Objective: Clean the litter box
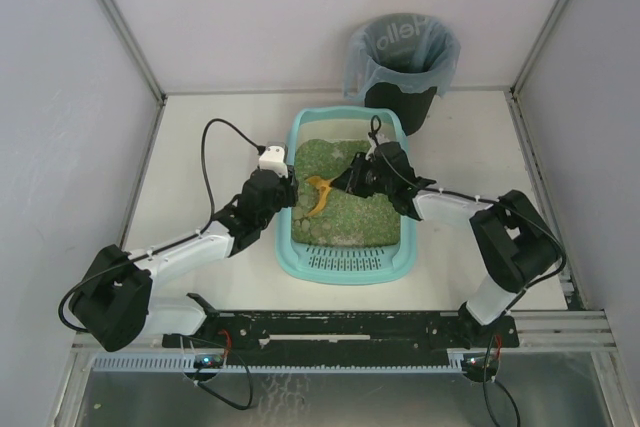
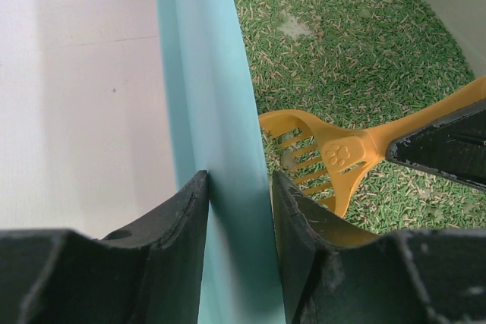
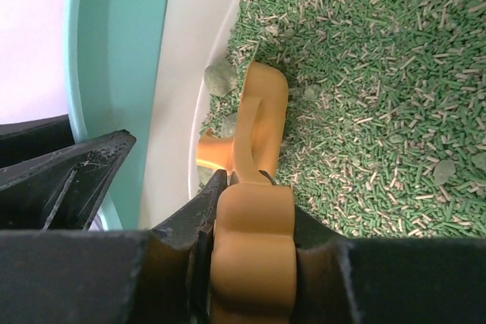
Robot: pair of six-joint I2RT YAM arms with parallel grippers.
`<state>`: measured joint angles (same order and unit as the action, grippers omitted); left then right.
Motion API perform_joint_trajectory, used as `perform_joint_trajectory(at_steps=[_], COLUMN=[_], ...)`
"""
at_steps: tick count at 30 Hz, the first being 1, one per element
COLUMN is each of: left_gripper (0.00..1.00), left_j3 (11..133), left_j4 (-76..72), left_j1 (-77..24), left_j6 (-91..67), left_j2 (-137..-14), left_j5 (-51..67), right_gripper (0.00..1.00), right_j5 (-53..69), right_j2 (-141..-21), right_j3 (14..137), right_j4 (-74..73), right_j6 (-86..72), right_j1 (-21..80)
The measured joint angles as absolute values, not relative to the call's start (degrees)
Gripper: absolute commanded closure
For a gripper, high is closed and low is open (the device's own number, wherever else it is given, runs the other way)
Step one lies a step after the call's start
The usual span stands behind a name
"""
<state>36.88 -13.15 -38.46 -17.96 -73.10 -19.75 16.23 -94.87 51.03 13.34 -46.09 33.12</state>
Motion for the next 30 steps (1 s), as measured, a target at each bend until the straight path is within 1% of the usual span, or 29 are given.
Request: perform_joint_trajectory(at_steps=[7,14,30], left_gripper=[0.59,0.59,0.59], left_j3=[36.9,36.9,36.9], left_j4=[-13.1,-13.2,-13.2], left_j1=[-38.5,-38.5,-38.5], left_j6=[-18.0,-18.0,-18.0], left_j2=[-73.1,-73.1,-73.1], left_j5=[-19.8,-19.7,-19.7], right_gripper=[1.0,1.0,1.0], right_j5=[17.7,19.7,18.9], right_j2=[-92.9,-86.0,-79.7], right_j3=[45.3,37.7,33.8], right_j4=[17.8,20.9,21.5], right_j6=[-50.3,-53.6,-55.3], right_j1=[31.8,29.7,28.1])
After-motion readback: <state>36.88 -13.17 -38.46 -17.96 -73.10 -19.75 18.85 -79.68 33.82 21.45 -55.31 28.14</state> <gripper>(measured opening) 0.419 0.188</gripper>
